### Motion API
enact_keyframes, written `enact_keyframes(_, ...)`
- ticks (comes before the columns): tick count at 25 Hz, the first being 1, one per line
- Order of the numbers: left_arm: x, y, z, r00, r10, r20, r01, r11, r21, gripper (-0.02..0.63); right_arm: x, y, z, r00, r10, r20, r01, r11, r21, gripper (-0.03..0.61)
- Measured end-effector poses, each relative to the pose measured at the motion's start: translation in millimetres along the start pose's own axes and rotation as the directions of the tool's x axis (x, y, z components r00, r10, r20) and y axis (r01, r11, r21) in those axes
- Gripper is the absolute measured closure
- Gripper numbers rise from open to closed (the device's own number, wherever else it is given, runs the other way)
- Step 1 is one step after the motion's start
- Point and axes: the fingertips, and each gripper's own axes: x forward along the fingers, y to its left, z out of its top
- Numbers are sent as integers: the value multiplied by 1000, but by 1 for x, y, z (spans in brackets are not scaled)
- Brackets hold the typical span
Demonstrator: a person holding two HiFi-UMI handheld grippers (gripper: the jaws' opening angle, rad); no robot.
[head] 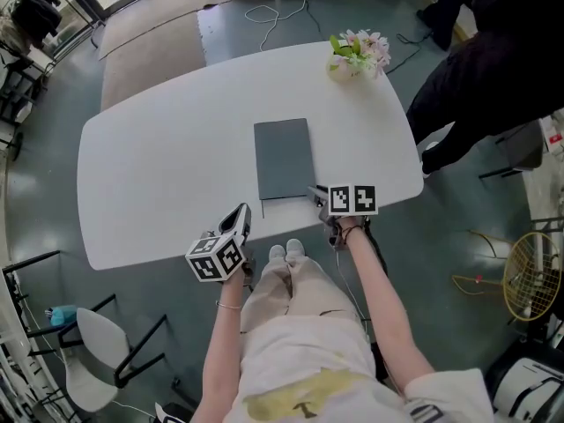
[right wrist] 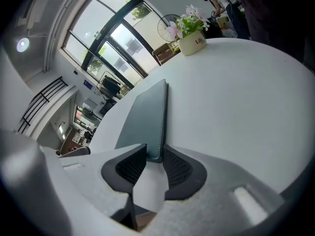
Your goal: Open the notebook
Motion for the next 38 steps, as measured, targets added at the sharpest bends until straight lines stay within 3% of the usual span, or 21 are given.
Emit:
enact_keyframes(11,-6,5,2,1000,0,8,1,1000,-12,615,-4,2,0,999,-39,14,39,998,-41,509)
enact_keyframes(26,-17,2,19,997,2,78,-4,1000,21,614,-31,42,20,986,-17,169,21,999,-23,545)
enact_keyframes(33,-36,22,41,993,-8,115,4,999,37,614,-36,75,25,975,-53,215,81,989,-123,545)
enact_keyframes(38,-51,39,47,993,-50,104,45,998,47,614,-35,108,21,961,-112,253,173,957,-232,546)
